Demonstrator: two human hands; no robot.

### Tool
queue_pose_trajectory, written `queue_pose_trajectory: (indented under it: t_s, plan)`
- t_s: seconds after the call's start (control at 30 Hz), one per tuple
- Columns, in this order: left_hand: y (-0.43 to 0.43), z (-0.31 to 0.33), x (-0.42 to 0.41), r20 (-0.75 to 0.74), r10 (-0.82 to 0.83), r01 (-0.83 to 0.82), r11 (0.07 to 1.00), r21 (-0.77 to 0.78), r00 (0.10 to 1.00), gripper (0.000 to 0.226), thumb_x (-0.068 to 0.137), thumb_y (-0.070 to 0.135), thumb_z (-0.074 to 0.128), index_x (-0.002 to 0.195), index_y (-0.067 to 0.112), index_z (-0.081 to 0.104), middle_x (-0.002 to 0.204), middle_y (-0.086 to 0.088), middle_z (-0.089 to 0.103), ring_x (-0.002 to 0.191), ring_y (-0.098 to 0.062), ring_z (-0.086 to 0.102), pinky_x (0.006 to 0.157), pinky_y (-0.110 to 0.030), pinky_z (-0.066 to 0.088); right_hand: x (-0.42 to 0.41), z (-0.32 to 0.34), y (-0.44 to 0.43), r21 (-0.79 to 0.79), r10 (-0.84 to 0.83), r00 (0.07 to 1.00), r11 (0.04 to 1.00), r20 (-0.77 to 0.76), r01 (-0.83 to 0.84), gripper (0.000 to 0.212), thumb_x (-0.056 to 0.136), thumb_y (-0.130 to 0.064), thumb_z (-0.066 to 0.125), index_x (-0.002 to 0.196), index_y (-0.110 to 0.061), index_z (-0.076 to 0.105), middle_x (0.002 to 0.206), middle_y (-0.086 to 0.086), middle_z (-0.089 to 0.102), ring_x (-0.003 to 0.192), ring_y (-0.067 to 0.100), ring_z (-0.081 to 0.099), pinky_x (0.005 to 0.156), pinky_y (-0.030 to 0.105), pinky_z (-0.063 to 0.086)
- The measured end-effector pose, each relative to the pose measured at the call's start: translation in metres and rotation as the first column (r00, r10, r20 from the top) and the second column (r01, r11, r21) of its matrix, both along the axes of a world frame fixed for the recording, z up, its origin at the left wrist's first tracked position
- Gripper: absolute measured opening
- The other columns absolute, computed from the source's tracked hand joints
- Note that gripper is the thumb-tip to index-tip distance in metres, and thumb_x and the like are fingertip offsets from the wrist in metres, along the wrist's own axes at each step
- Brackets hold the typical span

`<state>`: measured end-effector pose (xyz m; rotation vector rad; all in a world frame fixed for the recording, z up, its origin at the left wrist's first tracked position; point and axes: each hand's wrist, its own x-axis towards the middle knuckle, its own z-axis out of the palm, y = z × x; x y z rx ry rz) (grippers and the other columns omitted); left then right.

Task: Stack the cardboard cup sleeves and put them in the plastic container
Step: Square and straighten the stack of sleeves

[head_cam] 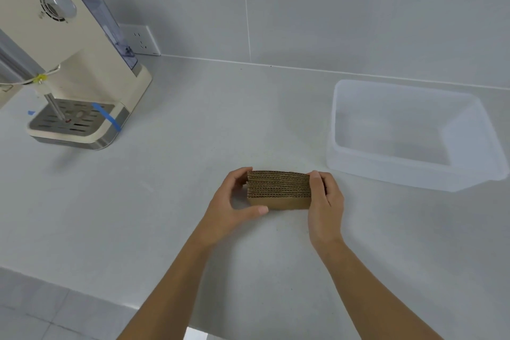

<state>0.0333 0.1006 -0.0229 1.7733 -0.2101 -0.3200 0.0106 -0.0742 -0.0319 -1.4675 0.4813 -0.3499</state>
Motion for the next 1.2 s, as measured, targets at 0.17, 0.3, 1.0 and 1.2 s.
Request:
queue_pose_trajectory:
  t_s: [0.17, 0.3, 1.0, 1.2]
  plan:
    - [0.002, -0.003, 0.002, 0.044, -0.016, 0.015, 1.0, 0.015, 0.999, 0.055, 0.071, 0.011, 0.077, 0.116, 0.029, 0.053, 0.118, 0.009, 0.061, 0.108, -0.004, 0.057, 0.092, -0.015, 0.044, -0.001, 0.001, 0.0, -0.018, 0.015, 1.0, 1.0, -0.017, -0.015, 0.026, 0.094, -0.027, 0.044, 0.072, -0.019, 0.056, 0.068, -0.009, 0.05, 0.06, -0.003, 0.045, 0.056, 0.005, 0.036]
    - [0.001, -0.005, 0.002, 0.052, 0.016, -0.016, 1.0, -0.004, 0.999, 0.047, 0.074, 0.009, 0.074, 0.109, 0.034, 0.055, 0.113, 0.009, 0.063, 0.106, -0.006, 0.058, 0.09, -0.017, 0.045, -0.001, 0.005, -0.001, -0.031, 0.028, 0.999, 0.999, -0.033, -0.029, 0.027, 0.094, -0.027, 0.043, 0.072, -0.017, 0.055, 0.068, -0.007, 0.049, 0.058, -0.004, 0.044, 0.055, 0.004, 0.036]
    - [-0.001, -0.003, 0.002, 0.051, 0.025, -0.026, 1.0, 0.013, 0.998, 0.042, 0.077, 0.009, 0.072, 0.106, 0.033, 0.054, 0.108, 0.013, 0.062, 0.099, 0.004, 0.057, 0.084, -0.006, 0.042, -0.016, 0.007, -0.065, -0.158, 0.561, 0.791, 0.782, -0.244, -0.604, 0.076, 0.07, 0.001, 0.074, 0.123, -0.042, 0.039, 0.121, -0.014, 0.054, 0.102, -0.014, 0.055, 0.077, 0.005, 0.045]
    - [-0.001, 0.001, 0.0, 0.035, 0.025, -0.025, 1.0, 0.004, 0.999, 0.044, 0.077, 0.007, 0.071, 0.106, 0.035, 0.053, 0.11, 0.012, 0.062, 0.1, 0.005, 0.056, 0.083, -0.006, 0.042, -0.015, 0.008, -0.068, -0.078, 0.497, 0.849, 0.853, -0.179, -0.516, 0.053, 0.071, 0.008, 0.069, 0.103, -0.032, 0.056, 0.107, -0.006, 0.067, 0.089, 0.003, 0.066, 0.075, 0.016, 0.052]
